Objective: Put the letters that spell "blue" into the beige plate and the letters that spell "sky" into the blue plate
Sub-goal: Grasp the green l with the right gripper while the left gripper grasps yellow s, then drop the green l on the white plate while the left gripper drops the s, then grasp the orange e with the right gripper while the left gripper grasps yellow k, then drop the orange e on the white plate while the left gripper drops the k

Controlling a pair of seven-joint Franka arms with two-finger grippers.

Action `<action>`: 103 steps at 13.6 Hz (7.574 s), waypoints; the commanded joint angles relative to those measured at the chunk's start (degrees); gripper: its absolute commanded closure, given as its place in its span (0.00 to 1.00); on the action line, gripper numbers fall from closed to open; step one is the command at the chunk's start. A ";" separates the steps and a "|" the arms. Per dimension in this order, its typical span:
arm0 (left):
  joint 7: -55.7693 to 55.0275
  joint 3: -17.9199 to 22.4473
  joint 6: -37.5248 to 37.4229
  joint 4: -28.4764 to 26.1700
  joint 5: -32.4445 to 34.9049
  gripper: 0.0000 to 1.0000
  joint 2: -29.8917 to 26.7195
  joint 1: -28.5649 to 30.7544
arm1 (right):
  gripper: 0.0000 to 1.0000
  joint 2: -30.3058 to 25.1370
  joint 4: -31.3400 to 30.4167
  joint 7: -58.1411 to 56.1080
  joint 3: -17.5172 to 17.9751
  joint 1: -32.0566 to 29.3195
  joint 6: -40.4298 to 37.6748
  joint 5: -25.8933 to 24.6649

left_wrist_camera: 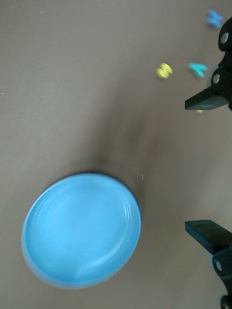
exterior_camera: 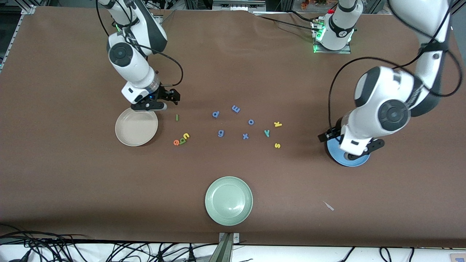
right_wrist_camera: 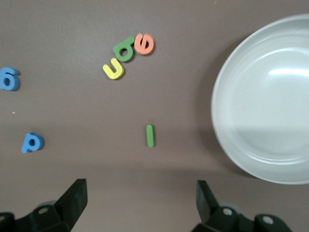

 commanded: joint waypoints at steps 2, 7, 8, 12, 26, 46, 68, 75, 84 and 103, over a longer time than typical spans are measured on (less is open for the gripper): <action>-19.59 0.30 5.05 2.52 -0.89 0.00 7.93 -3.75 | 0.00 7.77 -2.22 2.72 0.06 2.30 10.60 -0.18; -41.31 0.21 18.65 2.09 -4.68 0.00 12.60 -6.30 | 0.01 10.77 -0.46 2.72 -2.31 2.38 11.49 -6.31; -44.74 0.29 20.24 2.00 -4.68 0.00 13.13 -7.35 | 0.01 11.64 0.33 2.72 -3.19 2.30 11.49 -8.42; -53.90 0.30 26.92 1.65 -4.59 0.09 16.38 -9.99 | 0.05 14.81 2.00 3.94 -3.90 2.91 12.10 -9.59; -58.75 -0.14 27.73 -2.22 -4.68 0.47 17.09 -11.23 | 0.92 15.78 2.18 4.39 -3.99 4.05 12.72 -9.76; -13.00 0.65 2.59 -4.94 1.39 1.00 5.75 9.49 | 0.94 11.03 11.06 -21.54 -17.17 3.35 -8.73 -10.12; -68.03 -15.00 19.17 -17.40 1.21 0.00 0.57 5.57 | 0.18 28.61 36.19 17.05 -9.52 6.43 -13.12 -8.88; -76.59 -15.00 41.14 -30.51 1.30 0.02 0.83 2.31 | 0.18 31.86 36.28 17.05 -9.79 6.52 -6.98 -9.41; -77.65 -14.47 50.32 -30.96 1.30 0.19 5.49 1.08 | 0.22 32.74 34.26 17.05 -10.58 6.34 -4.51 -10.55; -65.83 -14.29 20.20 -21.12 6.57 0.88 -2.16 6.34 | 0.76 29.68 34.43 14.50 -10.40 6.69 -10.29 -10.38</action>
